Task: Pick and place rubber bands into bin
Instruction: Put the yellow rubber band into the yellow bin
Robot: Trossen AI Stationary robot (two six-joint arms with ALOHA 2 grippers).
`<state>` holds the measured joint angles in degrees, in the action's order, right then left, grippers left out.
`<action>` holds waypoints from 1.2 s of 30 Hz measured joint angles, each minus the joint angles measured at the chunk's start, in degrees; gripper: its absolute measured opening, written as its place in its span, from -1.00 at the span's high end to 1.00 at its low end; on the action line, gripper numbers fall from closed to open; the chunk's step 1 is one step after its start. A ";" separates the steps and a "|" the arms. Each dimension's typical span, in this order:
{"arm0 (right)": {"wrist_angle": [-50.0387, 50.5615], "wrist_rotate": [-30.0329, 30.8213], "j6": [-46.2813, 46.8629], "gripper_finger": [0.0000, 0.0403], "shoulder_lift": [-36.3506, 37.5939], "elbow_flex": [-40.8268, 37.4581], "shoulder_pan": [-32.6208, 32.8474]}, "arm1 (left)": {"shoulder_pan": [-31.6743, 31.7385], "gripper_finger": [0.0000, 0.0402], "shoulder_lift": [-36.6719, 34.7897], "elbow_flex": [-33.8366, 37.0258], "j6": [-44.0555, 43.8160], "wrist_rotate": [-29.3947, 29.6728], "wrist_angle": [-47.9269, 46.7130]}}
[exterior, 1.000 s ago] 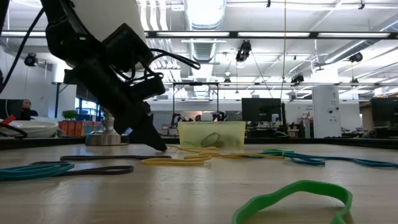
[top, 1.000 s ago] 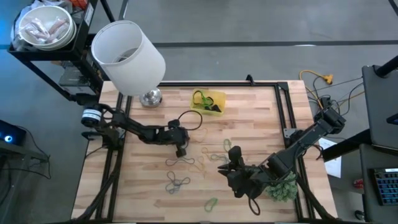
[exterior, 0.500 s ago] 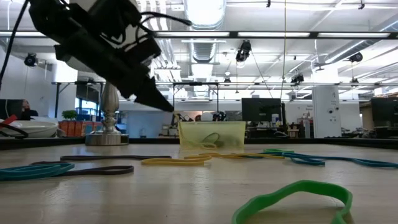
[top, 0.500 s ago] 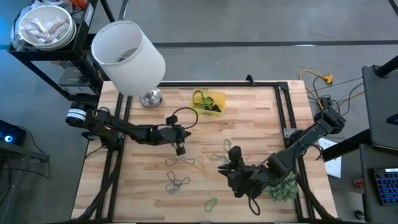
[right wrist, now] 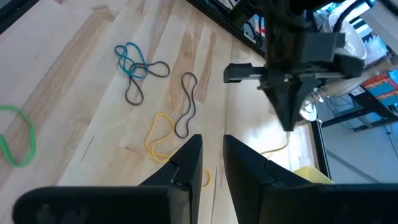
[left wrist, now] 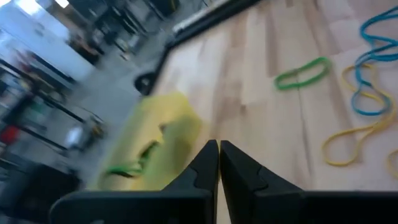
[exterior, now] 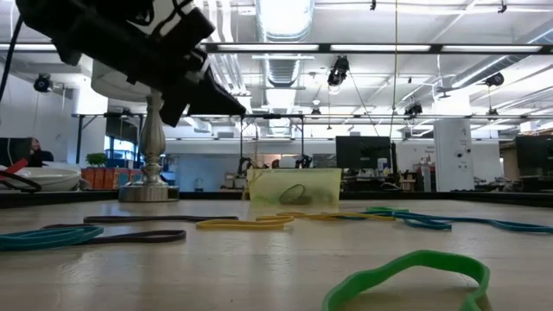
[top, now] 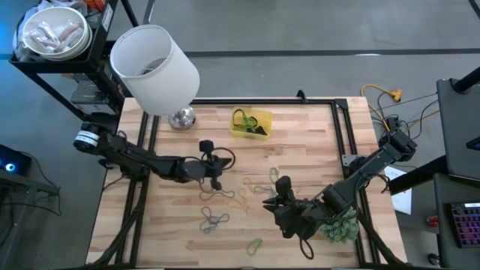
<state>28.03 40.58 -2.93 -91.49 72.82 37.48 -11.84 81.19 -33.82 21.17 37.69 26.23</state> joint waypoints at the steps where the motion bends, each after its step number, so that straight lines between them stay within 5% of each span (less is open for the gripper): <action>1: 0.00 0.00 0.21 0.71 0.01 0.00 0.00 | 0.06 1.00 0.00 0.00 1.78 0.43 1.10; 19: 0.04 0.01 1.02 0.72 -0.01 -0.24 -0.01 | 6.82 1.00 -0.22 -9.16 16.44 0.08 6.32; 36: -0.02 0.02 -0.29 0.72 -0.01 -0.32 -0.01 | 26.18 1.00 8.41 -17.28 12.02 -15.80 6.20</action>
<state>28.01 40.60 -3.22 -91.50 72.49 37.47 14.35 89.60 -51.11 33.19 21.89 32.44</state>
